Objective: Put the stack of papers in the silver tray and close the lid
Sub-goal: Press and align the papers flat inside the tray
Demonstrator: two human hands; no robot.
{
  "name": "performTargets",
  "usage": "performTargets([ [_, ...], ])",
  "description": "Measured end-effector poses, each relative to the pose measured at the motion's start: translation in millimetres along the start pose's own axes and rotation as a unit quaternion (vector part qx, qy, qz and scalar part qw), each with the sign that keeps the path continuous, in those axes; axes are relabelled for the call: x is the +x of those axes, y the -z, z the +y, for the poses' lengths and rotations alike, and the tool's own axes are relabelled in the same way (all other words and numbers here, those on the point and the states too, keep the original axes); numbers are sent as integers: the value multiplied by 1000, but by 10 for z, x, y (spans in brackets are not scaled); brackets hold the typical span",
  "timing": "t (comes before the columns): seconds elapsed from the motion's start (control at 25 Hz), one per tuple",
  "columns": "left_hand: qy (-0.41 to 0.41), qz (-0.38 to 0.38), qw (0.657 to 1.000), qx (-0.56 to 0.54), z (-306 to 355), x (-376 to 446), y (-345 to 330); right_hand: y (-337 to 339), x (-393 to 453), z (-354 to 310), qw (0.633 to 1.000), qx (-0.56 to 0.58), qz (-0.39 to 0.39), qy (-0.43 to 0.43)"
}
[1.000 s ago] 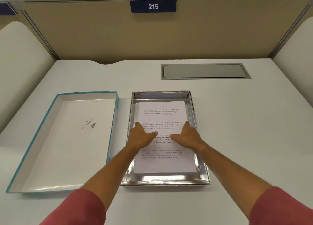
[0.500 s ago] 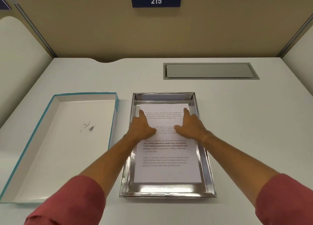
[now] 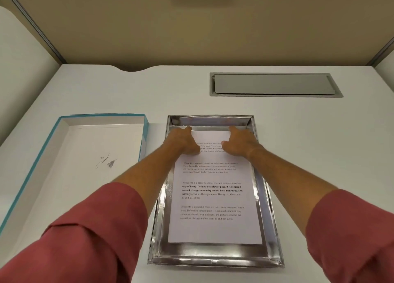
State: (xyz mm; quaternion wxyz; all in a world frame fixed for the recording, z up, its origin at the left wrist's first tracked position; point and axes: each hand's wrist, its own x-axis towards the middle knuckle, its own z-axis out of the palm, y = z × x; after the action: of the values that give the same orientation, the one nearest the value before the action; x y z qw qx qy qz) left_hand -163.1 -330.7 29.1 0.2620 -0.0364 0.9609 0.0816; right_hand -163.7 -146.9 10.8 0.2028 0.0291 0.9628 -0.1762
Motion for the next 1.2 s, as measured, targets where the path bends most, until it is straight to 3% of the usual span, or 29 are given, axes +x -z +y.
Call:
performTargets([
  [0.24,6,6,1000,-30,-12,-40,-32,18,-72,-26,1000,15,-2,-10],
  [0.4,15,48,982,-183,-60,-173,-109,12,-282,-3,991,120,29,-45],
  [0.64,102,27,913,-394,-159,-541,-373,-136,-730,141,969,231,37,-85],
  [0.8,60,-17,806,-588,-196,-758,-244,-12,-832,102,959,266,51,-80],
  [0.92,38,-11,768,-640,-265,-976,-224,-46,-1007,75,965,243,88,-38],
  [1.0,51,38,792,-607,-288,-1166,-249,-134,-1157,50,974,200,104,8],
  [1.12,22,156,918,-364,-355,-1447,-358,-300,-1367,-37,983,121,117,73],
  [1.2,5,198,950,-240,-410,-1616,-475,-407,-1468,-107,981,75,136,112],
])
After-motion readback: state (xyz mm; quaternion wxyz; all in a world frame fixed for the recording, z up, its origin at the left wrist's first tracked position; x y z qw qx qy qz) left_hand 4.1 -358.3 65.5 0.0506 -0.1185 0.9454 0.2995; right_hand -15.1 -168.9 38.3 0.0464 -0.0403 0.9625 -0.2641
